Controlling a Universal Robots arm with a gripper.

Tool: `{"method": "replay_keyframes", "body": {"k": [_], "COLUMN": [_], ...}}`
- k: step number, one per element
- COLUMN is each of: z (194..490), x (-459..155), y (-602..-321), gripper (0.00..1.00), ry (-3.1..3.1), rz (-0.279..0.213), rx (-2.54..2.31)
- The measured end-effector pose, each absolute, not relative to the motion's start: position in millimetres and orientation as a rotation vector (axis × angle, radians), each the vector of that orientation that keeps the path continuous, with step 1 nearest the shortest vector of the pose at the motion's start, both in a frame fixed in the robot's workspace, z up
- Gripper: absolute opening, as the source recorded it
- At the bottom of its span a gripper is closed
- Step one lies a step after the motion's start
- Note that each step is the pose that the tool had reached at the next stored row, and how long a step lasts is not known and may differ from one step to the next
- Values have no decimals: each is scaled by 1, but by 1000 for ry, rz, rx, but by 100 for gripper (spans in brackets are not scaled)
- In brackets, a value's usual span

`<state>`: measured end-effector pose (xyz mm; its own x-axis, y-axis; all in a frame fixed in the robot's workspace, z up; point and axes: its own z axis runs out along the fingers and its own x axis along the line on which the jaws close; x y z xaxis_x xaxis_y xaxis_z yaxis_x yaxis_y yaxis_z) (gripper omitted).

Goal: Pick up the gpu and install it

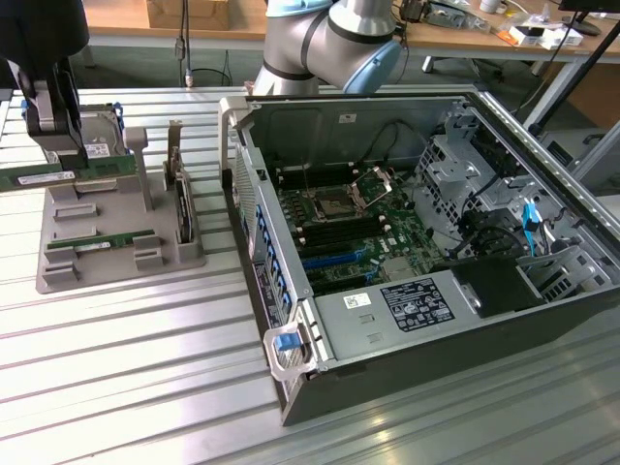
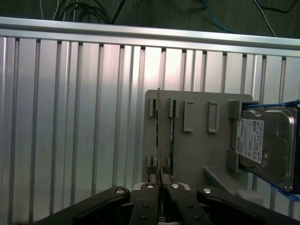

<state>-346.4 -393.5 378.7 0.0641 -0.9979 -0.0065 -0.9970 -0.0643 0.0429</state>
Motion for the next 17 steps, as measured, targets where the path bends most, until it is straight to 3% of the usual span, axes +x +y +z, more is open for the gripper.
{"method": "replay_keyframes", "body": {"k": [17], "z": [390], "x": [-346], "y": [-393], "gripper": [13], "ry": [-2130], "rz": [-53], "rx": [2272]}}
